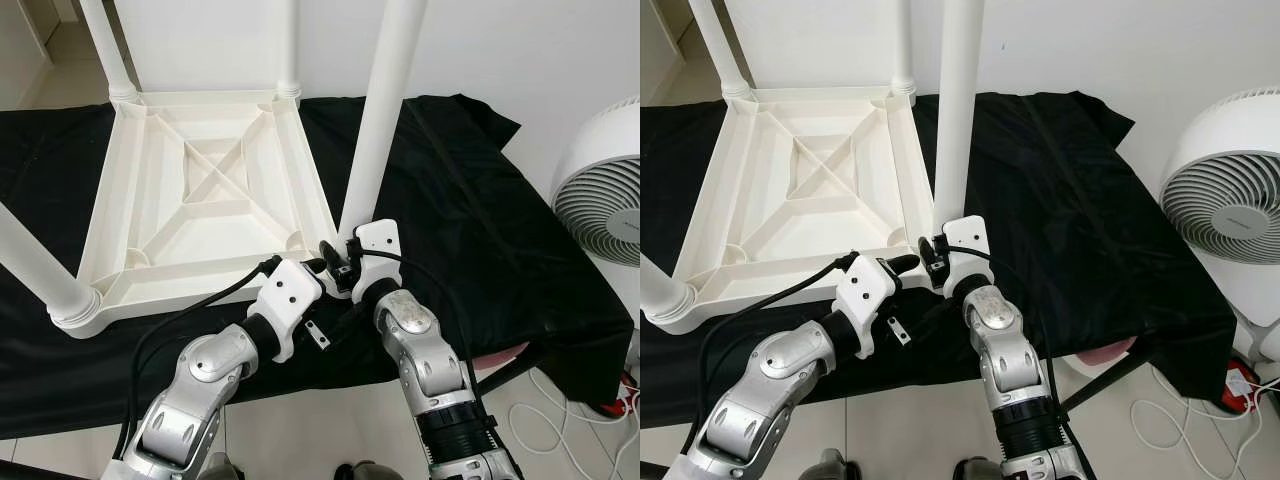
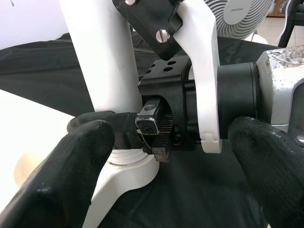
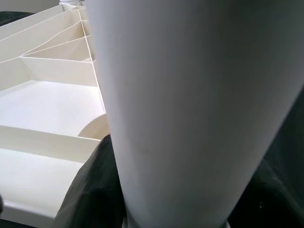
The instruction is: Building children table
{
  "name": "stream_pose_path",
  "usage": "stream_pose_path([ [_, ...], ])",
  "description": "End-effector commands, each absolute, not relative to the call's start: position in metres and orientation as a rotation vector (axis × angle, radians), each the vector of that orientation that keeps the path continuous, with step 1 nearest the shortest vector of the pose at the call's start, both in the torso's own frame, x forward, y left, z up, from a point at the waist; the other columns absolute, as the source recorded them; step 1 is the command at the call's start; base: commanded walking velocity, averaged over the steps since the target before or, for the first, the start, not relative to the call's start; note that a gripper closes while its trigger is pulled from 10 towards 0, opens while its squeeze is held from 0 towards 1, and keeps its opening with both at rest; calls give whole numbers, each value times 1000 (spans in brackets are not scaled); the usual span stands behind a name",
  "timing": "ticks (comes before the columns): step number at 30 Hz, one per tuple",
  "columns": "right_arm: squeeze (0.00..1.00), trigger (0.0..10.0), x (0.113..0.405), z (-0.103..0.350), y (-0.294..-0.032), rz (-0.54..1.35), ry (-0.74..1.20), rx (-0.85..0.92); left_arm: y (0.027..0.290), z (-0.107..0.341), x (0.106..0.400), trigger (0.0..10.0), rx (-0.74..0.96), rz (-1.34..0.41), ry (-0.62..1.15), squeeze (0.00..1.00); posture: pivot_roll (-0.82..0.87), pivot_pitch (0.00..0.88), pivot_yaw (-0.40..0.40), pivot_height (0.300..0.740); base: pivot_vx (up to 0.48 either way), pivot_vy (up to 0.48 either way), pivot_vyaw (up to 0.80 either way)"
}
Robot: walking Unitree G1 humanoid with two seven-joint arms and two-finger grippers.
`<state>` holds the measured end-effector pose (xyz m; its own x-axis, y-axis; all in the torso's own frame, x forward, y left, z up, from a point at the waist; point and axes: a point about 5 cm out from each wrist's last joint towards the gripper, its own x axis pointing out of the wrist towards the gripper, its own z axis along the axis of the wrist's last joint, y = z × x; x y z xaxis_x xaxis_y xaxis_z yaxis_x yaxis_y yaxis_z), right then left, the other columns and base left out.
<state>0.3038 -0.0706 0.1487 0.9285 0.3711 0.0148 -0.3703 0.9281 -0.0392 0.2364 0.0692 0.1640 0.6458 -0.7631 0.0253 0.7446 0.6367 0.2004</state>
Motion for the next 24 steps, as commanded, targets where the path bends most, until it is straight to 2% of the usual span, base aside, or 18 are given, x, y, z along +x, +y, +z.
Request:
stream_pose_path([
  [1, 1000, 10000, 303, 146, -75, 356, -1, -20, 66, 162, 237, 10000, 184, -862, -104, 0, -23, 51, -40, 740, 0, 0, 0],
  [6, 1000, 10000, 303, 149, -79, 376, -6, 15, 66, 162, 237, 10000, 183, -859, -107, 0, -21, 51, -42, 740, 0, 0, 0],
  [7, 533, 10000, 304, 150, -83, 399, -10, 5, 65, 162, 237, 10000, 182, -858, -107, 0, -22, 51, -44, 740, 0, 0, 0],
  [8, 118, 10000, 304, 150, -86, 417, -10, -8, 65, 162, 237, 10000, 182, -858, -107, 0, -22, 51, -44, 740, 0, 0, 0],
  [9, 118, 10000, 304, 150, -88, 428, -9, -17, 65, 162, 237, 10000, 182, -857, -106, 0, -22, 51, -44, 740, 0, 0, 0],
  [10, 0, 10000, 305, 150, -91, 459, -6, -28, 65, 162, 237, 10000, 183, -858, -106, 0, -22, 51, -44, 740, 0, 0, 0],
  [13, 0, 10000, 305, 149, -93, 479, -4, -34, 65, 162, 237, 10000, 183, -858, -105, 0, -22, 51, -44, 740, 0, 0, 0],
  [18, 0, 10000, 307, 155, -99, 703, -64, -167, 66, 163, 238, 10000, 186, -858, -107, 0, -22, 51, -40, 740, 0, 0, 0],
  [20, 0, 10000, 307, 155, -99, 703, -64, -167, 66, 163, 238, 10000, 186, -858, -107, 0, -22, 51, -40, 740, 0, 0, 0],
  [24, 0, 10000, 310, 157, -105, 852, -77, -256, 68, 163, 239, 10000, 189, -854, -108, 0, -16, 52, -35, 740, 0, 0, 0],
])
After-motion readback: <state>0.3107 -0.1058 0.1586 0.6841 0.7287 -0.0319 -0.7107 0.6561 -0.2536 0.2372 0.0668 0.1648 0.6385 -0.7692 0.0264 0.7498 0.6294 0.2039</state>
